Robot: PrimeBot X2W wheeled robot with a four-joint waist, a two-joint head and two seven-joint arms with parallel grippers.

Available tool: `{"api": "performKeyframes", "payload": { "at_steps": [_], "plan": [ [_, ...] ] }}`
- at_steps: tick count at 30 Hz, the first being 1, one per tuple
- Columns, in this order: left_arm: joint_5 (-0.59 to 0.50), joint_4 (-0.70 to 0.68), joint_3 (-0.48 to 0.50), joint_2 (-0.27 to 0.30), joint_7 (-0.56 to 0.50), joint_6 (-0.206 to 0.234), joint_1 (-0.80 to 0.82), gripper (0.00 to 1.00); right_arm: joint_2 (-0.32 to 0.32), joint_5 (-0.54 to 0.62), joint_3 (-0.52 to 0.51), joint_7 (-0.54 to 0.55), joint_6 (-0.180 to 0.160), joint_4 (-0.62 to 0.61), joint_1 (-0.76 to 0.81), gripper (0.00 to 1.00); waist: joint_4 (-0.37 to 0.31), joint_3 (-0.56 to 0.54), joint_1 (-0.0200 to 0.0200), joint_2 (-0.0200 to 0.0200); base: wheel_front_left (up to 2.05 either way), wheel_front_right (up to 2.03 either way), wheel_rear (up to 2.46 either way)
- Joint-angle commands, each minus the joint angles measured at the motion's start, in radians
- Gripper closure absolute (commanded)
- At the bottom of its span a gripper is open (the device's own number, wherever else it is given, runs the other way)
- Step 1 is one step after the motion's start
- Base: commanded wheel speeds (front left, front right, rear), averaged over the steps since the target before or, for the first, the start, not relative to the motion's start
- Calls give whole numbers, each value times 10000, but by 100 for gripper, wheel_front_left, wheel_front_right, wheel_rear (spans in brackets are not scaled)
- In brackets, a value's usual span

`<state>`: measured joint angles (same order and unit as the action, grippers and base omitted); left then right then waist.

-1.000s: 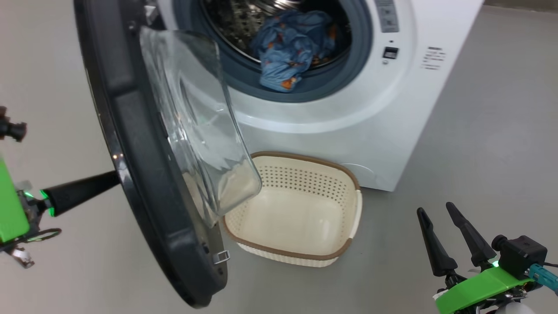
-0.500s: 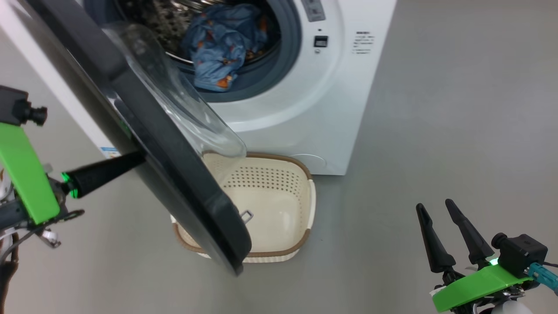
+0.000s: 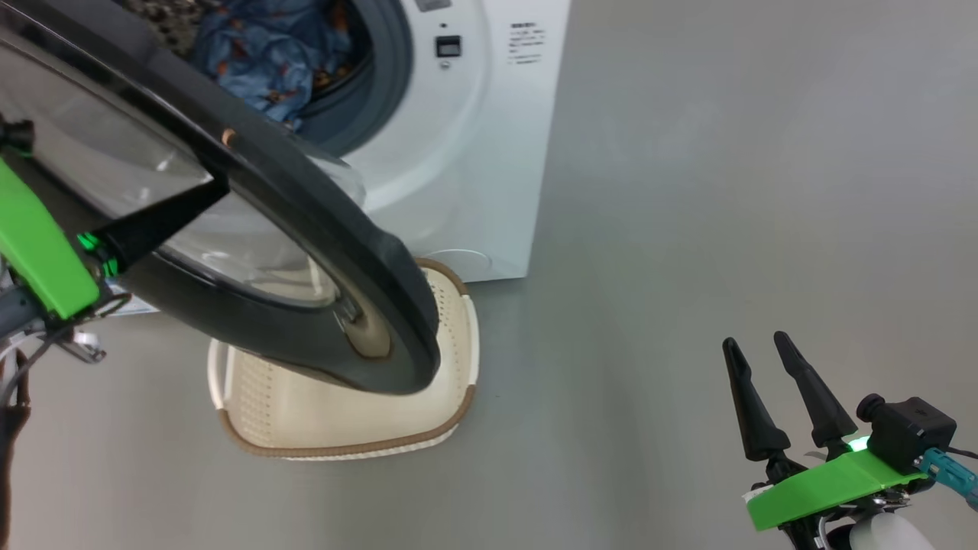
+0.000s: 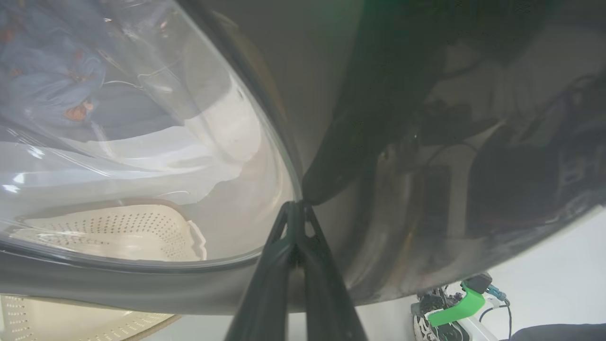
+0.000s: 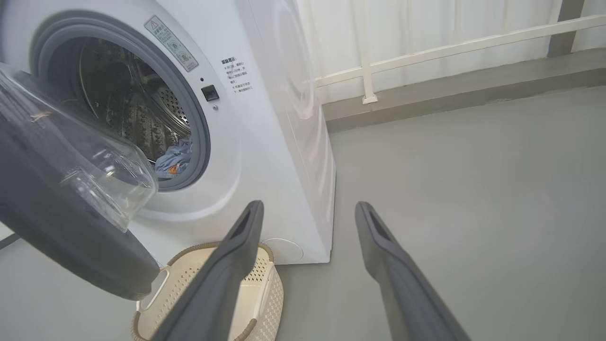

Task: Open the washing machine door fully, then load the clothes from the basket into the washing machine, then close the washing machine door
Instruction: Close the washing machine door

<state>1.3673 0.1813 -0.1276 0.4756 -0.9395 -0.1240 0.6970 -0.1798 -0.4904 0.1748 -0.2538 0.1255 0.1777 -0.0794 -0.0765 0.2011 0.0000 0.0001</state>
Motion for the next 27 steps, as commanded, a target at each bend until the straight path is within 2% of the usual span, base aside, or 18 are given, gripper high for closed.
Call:
{"api": "performKeyframes", "payload": {
  "at_steps": [1, 13, 27],
  "plan": [
    [-159, -94, 366, 331, 238, -67, 667, 100, -3, 142, 116, -80, 52, -240, -352, 0, -495, 291, 0, -1, 0, 0, 0],
    [-392, 868, 272, 376, 808, -67, 1365, 100, 265, 162, -35, -80, 52, -263, -417, 0, -1080, 515, 0, -1, 0, 0, 0],
    [-72, 684, 89, 352, 1251, -67, 620, 100, 197, 184, -133, -80, 52, -226, -349, 0, -594, 146, 0, -1, 0, 0, 0]
  ]
}}
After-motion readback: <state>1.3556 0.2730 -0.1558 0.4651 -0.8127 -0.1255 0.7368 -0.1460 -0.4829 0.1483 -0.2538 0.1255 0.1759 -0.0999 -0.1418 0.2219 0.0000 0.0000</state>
